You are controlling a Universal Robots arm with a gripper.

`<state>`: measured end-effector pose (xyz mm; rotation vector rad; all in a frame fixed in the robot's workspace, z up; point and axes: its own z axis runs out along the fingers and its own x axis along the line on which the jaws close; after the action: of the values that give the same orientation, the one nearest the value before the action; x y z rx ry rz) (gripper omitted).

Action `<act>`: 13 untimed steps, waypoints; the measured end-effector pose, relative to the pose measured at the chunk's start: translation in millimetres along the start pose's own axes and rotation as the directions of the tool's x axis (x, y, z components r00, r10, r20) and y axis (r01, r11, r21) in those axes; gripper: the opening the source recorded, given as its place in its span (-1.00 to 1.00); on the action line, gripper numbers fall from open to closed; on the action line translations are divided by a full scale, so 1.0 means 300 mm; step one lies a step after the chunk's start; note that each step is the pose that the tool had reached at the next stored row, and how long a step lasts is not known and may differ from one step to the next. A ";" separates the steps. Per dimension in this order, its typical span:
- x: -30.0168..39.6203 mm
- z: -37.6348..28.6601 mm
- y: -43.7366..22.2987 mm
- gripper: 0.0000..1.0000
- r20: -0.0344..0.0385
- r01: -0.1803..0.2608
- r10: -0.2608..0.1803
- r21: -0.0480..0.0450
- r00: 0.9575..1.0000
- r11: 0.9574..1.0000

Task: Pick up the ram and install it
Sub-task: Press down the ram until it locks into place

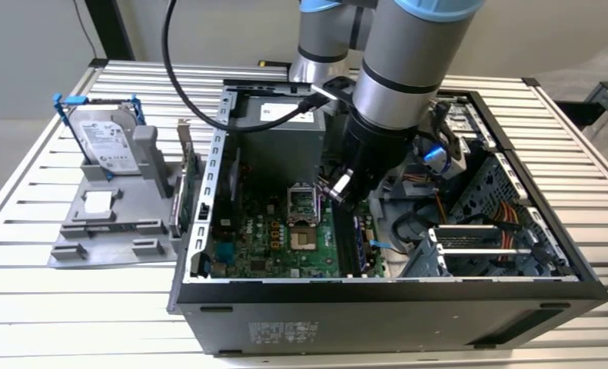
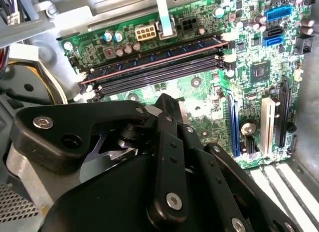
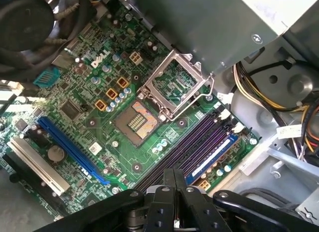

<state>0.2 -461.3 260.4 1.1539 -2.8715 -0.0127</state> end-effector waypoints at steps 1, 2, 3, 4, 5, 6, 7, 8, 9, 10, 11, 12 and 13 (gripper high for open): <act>0.000 0.000 0.000 -1.00 -0.001 0.003 -0.003 -0.001 1.000 1.000; 0.000 0.000 0.000 -1.00 -0.001 0.005 -0.005 -0.001 1.000 1.000; 0.000 0.000 0.000 -1.00 -0.002 0.008 -0.008 -0.002 1.000 1.000; 0.000 0.000 0.000 -1.00 -0.003 0.011 -0.011 -0.002 1.000 1.000; 0.000 0.000 0.000 -1.00 -0.004 0.013 -0.013 -0.003 1.000 1.000; 0.000 0.000 0.000 -1.00 -0.004 0.016 -0.016 -0.003 1.000 1.000; 0.000 0.000 0.000 -1.00 -0.005 0.018 -0.019 -0.003 1.000 1.000; 0.000 0.001 0.000 -1.00 -0.005 0.022 -0.022 -0.004 1.000 1.000; 0.000 0.001 0.000 -1.00 -0.006 0.025 -0.025 -0.005 1.000 1.000; 0.000 0.001 0.000 -1.00 -0.007 0.027 -0.027 -0.005 1.000 1.000; 0.000 0.001 0.000 -1.00 -0.007 0.029 -0.029 -0.006 1.000 1.000; 0.000 0.001 0.000 -1.00 -0.008 0.032 -0.032 -0.006 0.999 0.999; 0.000 0.001 0.000 -1.00 -0.009 0.034 -0.034 -0.007 0.999 0.999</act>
<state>0.2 -461.3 260.1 1.1988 -2.8417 -0.0179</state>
